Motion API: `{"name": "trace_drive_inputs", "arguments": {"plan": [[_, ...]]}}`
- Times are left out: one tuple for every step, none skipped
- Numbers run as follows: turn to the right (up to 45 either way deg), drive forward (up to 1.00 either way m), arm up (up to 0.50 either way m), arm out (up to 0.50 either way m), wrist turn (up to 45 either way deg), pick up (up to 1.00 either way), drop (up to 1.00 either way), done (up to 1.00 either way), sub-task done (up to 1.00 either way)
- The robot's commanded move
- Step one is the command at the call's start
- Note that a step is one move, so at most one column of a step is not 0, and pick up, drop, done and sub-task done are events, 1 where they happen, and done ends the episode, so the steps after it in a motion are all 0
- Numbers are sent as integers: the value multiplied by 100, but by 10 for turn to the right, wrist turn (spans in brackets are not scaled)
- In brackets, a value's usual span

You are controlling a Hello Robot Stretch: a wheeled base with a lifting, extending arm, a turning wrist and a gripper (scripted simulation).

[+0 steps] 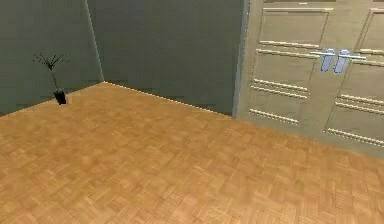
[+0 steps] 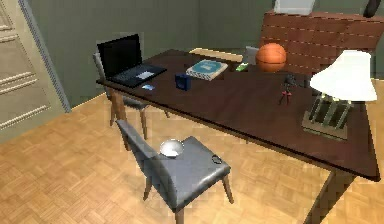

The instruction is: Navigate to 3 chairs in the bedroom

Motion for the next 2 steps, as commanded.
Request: {"name": "trace_drive_inputs", "arguments": {"plan": [[150, 0, 0, 0, 0, 0, 0, 0, 0], [0, 70, 0, 0, 0, 0, 0, 0, 0]]}}
